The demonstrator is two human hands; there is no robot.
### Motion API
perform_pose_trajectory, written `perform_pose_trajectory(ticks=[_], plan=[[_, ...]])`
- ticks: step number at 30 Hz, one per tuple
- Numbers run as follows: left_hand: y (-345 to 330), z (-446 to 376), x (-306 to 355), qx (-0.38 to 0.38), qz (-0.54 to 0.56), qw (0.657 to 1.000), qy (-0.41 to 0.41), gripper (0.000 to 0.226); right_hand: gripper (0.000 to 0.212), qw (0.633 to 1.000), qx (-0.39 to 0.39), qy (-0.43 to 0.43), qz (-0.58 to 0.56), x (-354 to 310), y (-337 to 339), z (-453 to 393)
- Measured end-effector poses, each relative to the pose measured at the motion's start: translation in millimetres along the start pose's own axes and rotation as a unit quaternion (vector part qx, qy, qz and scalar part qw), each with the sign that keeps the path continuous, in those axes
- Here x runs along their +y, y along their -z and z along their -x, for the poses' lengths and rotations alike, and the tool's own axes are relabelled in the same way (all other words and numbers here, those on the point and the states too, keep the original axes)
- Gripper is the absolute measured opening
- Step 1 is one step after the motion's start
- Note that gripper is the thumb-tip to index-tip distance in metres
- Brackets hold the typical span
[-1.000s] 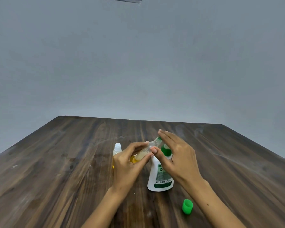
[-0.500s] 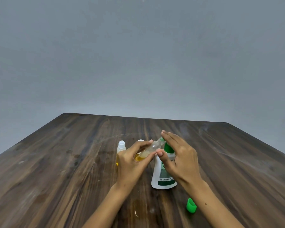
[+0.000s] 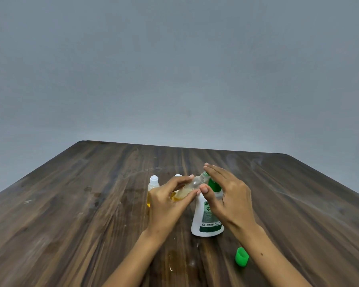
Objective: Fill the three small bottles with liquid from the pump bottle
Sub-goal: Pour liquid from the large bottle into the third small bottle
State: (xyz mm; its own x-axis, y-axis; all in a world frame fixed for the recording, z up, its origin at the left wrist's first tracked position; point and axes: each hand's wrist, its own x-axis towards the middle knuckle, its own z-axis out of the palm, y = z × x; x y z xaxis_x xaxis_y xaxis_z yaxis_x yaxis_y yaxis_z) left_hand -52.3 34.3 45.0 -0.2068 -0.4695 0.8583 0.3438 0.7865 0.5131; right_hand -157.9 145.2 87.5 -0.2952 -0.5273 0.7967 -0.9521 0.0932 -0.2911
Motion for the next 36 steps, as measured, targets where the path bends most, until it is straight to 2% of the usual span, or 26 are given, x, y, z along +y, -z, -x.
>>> perform_pose_trajectory(ticks=[15, 21, 27, 33, 36], plan=[[-0.7, -0.9, 3.0, 0.000, -0.007, 1.000, -0.006, 0.033, 0.088, 1.000, -0.004, 0.017, 0.013, -1.4, 7.5, -5.1], [-0.2, 1.7, -1.9, -0.006, -0.004, 1.000, 0.002, 0.031, 0.087, 0.999, -0.021, -0.014, 0.028, -1.2, -0.5, 2.3], [-1.0, 0.6, 3.0, 0.004, 0.005, 1.000, -0.002, 0.033, 0.086, 1.000, -0.007, 0.017, 0.016, -2.3, 9.7, -5.2], [0.7, -0.1, -1.3, -0.002, -0.007, 1.000, 0.002, 0.031, 0.086, 0.999, -0.024, -0.020, 0.022, -1.7, -3.4, -3.8], [0.8, 0.2, 0.9, -0.004, -0.010, 1.000, -0.013, 0.031, 0.083, 1.000, 0.005, 0.001, 0.009, -2.8, -0.7, -4.2]])
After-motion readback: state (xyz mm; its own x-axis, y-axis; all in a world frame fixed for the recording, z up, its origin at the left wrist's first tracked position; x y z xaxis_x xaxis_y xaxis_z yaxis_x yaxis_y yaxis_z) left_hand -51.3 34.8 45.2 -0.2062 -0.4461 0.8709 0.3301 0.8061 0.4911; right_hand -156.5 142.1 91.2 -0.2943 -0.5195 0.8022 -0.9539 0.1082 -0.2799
